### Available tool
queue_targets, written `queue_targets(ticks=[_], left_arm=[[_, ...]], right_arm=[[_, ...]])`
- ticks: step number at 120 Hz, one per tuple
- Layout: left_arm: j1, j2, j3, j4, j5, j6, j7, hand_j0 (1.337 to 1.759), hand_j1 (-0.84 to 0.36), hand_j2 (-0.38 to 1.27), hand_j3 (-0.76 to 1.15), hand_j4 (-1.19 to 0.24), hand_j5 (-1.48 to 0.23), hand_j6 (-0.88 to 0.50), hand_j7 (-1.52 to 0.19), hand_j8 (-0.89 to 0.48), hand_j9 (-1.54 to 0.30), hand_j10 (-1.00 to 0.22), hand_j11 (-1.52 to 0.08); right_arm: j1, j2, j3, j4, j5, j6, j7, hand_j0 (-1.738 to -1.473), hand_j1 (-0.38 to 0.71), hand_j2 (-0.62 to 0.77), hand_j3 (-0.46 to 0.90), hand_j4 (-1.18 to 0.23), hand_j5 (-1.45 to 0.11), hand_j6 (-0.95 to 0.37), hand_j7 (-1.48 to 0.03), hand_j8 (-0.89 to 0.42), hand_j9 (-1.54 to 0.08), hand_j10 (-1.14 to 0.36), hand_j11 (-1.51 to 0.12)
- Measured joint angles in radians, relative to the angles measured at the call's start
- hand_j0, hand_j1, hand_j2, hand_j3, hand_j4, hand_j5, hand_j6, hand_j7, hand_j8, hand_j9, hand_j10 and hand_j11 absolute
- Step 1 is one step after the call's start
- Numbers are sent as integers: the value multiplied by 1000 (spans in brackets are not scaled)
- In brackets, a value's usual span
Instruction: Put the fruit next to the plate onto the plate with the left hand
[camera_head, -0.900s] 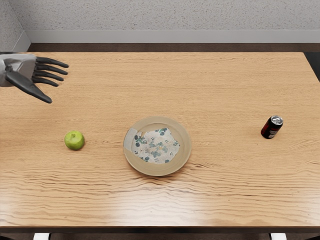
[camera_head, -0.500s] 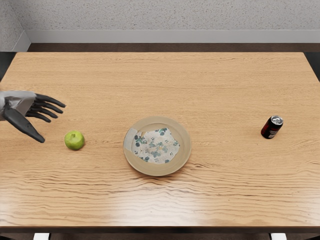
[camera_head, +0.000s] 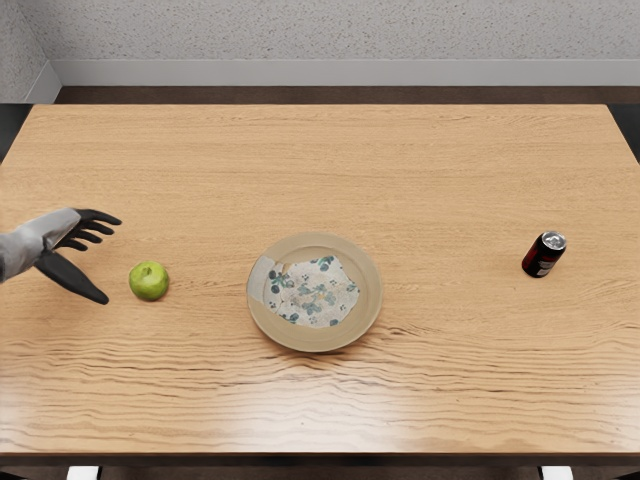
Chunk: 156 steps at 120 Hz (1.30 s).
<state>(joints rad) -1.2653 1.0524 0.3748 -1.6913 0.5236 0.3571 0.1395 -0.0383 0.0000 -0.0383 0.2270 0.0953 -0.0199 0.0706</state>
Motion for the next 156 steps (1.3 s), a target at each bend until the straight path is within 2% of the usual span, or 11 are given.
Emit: queue_targets(ticks=[8,19,27,60,81,92,116,138,144,148,156], left_arm=[[-22,-39,27,-5,3,45,1,1658,37,57,0,-267,-343,-268,-342,-268,-342,-267,-342],[-130,-136,102,-5,6,74,2,1658,29,58,0,-273,-351,-274,-351,-274,-351,-273,-350],[-153,-169,154,-4,6,84,3,1658,24,58,0,-276,-356,-277,-355,-277,-355,-276,-355],[-174,-220,237,-6,3,97,8,1658,-30,66,0,-319,-413,-319,-412,-319,-412,-319,-412],[-192,-228,266,-3,5,98,34,1658,-237,104,0,-491,-638,-492,-638,-492,-638,-491,-638],[-192,-231,273,-2,9,99,42,1657,-312,260,0,-568,-718,-488,-731,-516,-734,-560,-734],[-197,-234,283,1,11,100,53,1657,-318,429,0,-660,-798,-504,-827,-553,-840,-637,-840],[-197,-251,296,9,20,100,59,1653,-288,393,0,-715,-782,-535,-842,-557,-892,-662,-892],[-197,-255,298,12,21,98,60,1652,-262,292,0,-703,-797,-511,-854,-553,-904,-664,-902],[-197,-256,299,13,22,98,60,1652,-276,390,0,-702,-801,-514,-856,-552,-907,-666,-906],[-197,-261,302,15,24,98,61,1650,-283,384,0,-695,-811,-511,-872,-540,-921,-666,-918]], right_arm=[[0,0,0,0,0,0,0,-1658,-310,-7,0,-33,-43,-33,-43,-33,-43,-33,-43],[0,0,0,0,0,0,0,-1658,-310,-7,0,-33,-43,-33,-43,-33,-43,-33,-43],[0,0,0,0,0,0,0,-1658,-310,-7,0,-33,-43,-33,-43,-33,-43,-33,-43],[0,0,0,0,0,0,0,-1658,-310,-7,0,-33,-43,-33,-43,-33,-43,-33,-43],[0,0,0,0,0,0,0,-1658,-310,-7,0,-33,-43,-33,-43,-33,-43,-33,-43],[0,0,0,0,0,0,0,-1658,-310,-7,0,-33,-43,-33,-43,-33,-43,-33,-43],[0,0,0,0,0,0,0,-1658,-310,-7,0,-33,-43,-33,-43,-33,-43,-33,-43],[0,0,0,0,0,0,0,-1658,-310,-7,0,-33,-43,-33,-43,-33,-43,-33,-43],[0,0,0,0,0,0,0,-1658,-310,-7,0,-33,-43,-33,-43,-33,-43,-33,-43],[0,0,0,0,0,0,0,-1658,-310,-7,0,-33,-43,-33,-43,-33,-43,-33,-43],[0,0,0,0,0,0,0,-1658,-310,-7,0,-33,-43,-33,-43,-33,-43,-33,-43]])
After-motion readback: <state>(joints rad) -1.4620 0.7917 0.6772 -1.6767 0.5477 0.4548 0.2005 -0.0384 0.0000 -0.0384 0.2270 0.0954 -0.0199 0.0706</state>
